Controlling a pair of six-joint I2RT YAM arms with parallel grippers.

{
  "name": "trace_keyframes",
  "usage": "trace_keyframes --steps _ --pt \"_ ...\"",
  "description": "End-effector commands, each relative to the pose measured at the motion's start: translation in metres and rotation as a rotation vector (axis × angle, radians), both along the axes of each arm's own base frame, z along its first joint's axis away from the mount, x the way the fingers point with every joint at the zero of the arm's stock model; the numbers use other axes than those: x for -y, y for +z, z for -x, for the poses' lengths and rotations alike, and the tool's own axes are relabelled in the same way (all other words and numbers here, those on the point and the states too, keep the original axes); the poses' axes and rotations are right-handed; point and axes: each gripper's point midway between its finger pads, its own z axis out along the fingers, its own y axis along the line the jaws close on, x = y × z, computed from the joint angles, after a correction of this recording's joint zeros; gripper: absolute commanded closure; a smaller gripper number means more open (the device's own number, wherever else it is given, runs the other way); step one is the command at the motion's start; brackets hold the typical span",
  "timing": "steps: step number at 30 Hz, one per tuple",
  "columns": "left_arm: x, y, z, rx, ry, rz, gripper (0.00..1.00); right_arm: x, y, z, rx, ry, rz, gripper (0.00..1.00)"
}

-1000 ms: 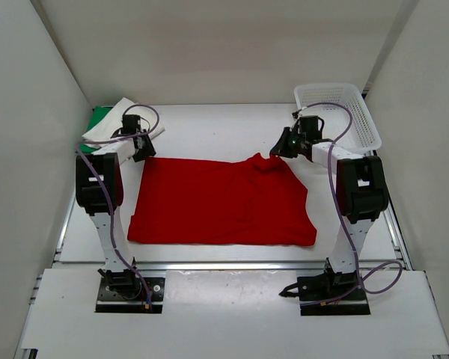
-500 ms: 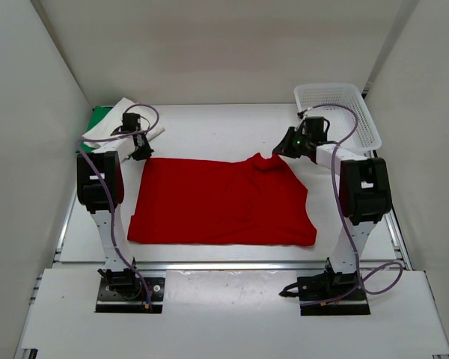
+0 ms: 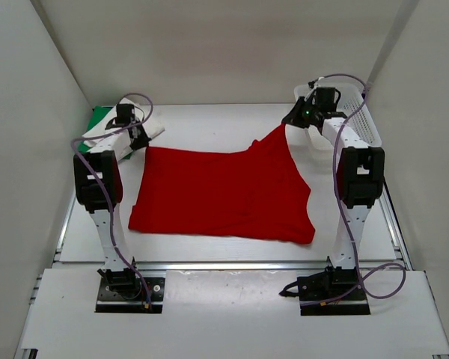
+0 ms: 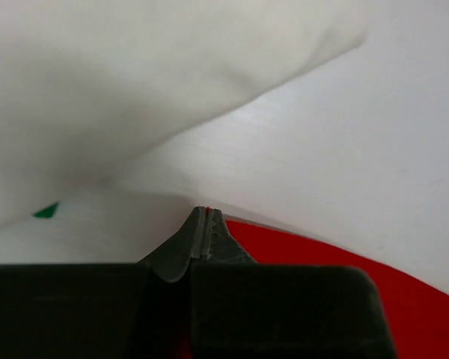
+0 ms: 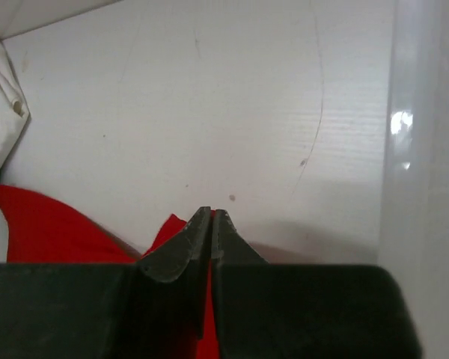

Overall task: Fold and stack the t-shirts
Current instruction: Grap the side of the flattened tshirt furthest away from the robot with both arms, then fold the other side of the tshirt into a rectangle

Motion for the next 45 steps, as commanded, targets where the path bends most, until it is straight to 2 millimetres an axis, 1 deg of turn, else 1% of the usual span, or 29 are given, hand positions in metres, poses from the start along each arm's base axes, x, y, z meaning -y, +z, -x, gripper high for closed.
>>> trace_keyframes --steps 1,2,4,5,6,7,8,9,11,12,13,14,16,18,19,21,24,25,26,28,29,31,32,33,36,38,40,43,45 --pt "-0.005 0.065 -0.034 0.162 0.008 0.044 1.00 0.008 0.012 -0.004 -0.014 0.024 0.044 0.99" --pt "-0.002 0.076 -0.034 0.182 0.000 0.053 1.00 0.010 0.013 -0.001 -0.021 0.017 0.046 1.00" --pt "-0.002 0.075 -0.028 0.181 0.015 0.068 1.00 0.003 0.022 0.013 -0.009 0.036 0.039 1.00" --pt "-0.002 0.086 -0.029 0.211 0.007 0.059 1.00 0.005 0.010 0.022 -0.030 0.032 0.046 1.00" --pt "-0.002 0.085 -0.026 0.216 0.009 0.057 1.00 0.004 0.023 0.029 -0.008 0.020 0.055 1.00" --pt "-0.004 0.079 -0.018 0.202 0.019 0.057 1.00 0.000 0.023 0.044 -0.015 0.017 0.059 1.00" --pt "-0.003 0.077 -0.011 0.199 0.018 0.057 1.00 0.003 0.006 0.058 -0.051 0.001 0.062 1.00" --pt "-0.012 0.079 -0.007 0.203 0.039 0.067 1.00 0.000 0.022 0.063 -0.010 -0.005 0.074 1.00" --pt "-0.013 0.061 0.010 0.182 0.052 0.103 1.00 0.000 0.015 0.096 -0.034 -0.031 0.061 1.00" --pt "-0.022 0.066 0.013 0.205 0.075 0.110 1.00 0.002 0.016 0.099 -0.011 -0.046 0.064 1.00" --pt "-0.026 0.056 0.023 0.193 0.090 0.133 1.00 0.003 0.015 0.112 -0.007 -0.056 0.069 1.00" --pt "-0.026 0.054 0.029 0.197 0.087 0.142 1.00 0.004 0.008 0.128 -0.024 -0.058 0.067 1.00" --pt "-0.034 0.048 0.040 0.183 0.108 0.160 1.00 0.009 0.010 0.140 -0.017 -0.073 0.070 1.00" --pt "-0.037 0.050 0.053 0.189 0.115 0.170 1.00 0.007 0.009 0.159 -0.010 -0.074 0.080 1.00" --pt "-0.039 0.051 0.058 0.198 0.123 0.179 1.00 0.010 0.009 0.163 -0.009 -0.085 0.088 1.00" --pt "-0.036 0.051 0.067 0.214 0.129 0.213 1.00 0.010 0.003 0.180 -0.017 -0.092 0.092 1.00" --pt "-0.035 0.056 0.077 0.232 0.134 0.228 1.00 0.013 -0.003 0.198 -0.025 -0.110 0.110 1.00" --pt "-0.028 0.060 0.080 0.236 0.118 0.233 1.00 0.014 -0.010 0.205 -0.042 -0.119 0.112 1.00" --pt "-0.026 0.062 0.081 0.242 0.118 0.244 1.00 0.018 -0.005 0.208 -0.025 -0.140 0.113 1.00" --pt "-0.024 0.066 0.089 0.257 0.121 0.249 1.00 0.021 -0.012 0.221 -0.035 -0.152 0.123 1.00" --pt "-0.025 0.065 0.091 0.253 0.127 0.245 1.00 0.025 -0.009 0.224 -0.022 -0.167 0.123 1.00" --pt "-0.028 0.062 0.106 0.251 0.147 0.228 1.00 0.033 -0.018 0.237 -0.037 -0.206 0.116 1.00" --pt "-0.029 0.067 0.107 0.270 0.148 0.221 1.00 0.030 -0.021 0.240 -0.037 -0.192 0.110 1.00" --pt "-0.030 0.056 0.116 0.244 0.165 0.222 1.00 0.036 -0.027 0.246 -0.043 -0.213 0.100 1.00" --pt "-0.034 0.046 0.127 0.210 0.176 0.210 1.00 0.034 -0.048 0.263 -0.075 -0.210 0.062 1.00" --pt "-0.036 0.032 0.138 0.161 0.197 0.215 1.00 0.035 -0.065 0.278 -0.116 -0.208 0.059 1.00" --pt "-0.038 0.024 0.144 0.139 0.221 0.232 1.00 0.034 -0.070 0.284 -0.109 -0.218 0.064 1.00" --pt "-0.039 0.018 0.149 0.121 0.242 0.277 0.95 0.033 -0.079 0.295 -0.125 -0.224 0.053 1.00" --pt "-0.038 0.017 0.151 0.123 0.247 0.311 0.86 0.032 -0.085 0.304 -0.132 -0.216 0.066 1.00"
